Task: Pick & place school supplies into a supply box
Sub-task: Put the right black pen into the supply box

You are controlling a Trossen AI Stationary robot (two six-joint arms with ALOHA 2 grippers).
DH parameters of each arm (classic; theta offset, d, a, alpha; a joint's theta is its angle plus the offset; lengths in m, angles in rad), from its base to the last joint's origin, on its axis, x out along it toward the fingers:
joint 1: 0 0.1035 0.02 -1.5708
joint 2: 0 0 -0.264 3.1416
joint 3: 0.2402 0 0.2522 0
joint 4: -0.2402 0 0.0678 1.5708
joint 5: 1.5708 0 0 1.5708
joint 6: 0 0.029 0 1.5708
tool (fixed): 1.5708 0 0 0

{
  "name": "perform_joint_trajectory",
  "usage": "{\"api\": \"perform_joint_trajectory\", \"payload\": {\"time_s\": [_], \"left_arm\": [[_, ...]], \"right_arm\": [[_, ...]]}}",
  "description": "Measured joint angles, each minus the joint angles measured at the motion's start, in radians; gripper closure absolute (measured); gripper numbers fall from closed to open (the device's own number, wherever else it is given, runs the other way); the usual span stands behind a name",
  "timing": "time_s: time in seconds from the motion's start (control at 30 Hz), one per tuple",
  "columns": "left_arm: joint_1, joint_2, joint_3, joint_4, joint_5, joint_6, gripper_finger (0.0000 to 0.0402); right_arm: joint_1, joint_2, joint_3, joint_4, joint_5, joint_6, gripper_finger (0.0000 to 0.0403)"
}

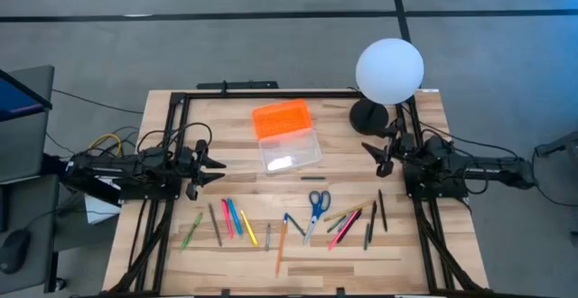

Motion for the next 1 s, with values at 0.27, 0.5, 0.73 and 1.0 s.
{"api": "perform_joint_trajectory", "payload": {"time_s": [0.27,0.5,0.73,1.0], "left_arm": [[-0.003,0.000,0.000,0.072,-0.007,0.123,0.0279],[-0.003,0.008,0.000,0.093,0.016,0.087,0.0279],[-0.003,0.053,0.000,0.113,0.027,0.204,0.0279],[-0.003,0.058,0.029,0.281,-0.095,0.381,0.0279]], "right_arm": [[-0.034,0.000,0.002,-0.065,0.022,0.054,0.0168],[-0.066,0.000,0.002,-0.121,0.089,0.055,0.0168],[-0.064,0.000,0.003,-0.095,-0.145,0.048,0.0168],[-0.064,0.000,0.076,-0.039,-0.253,-0.012,0.0168]]}}
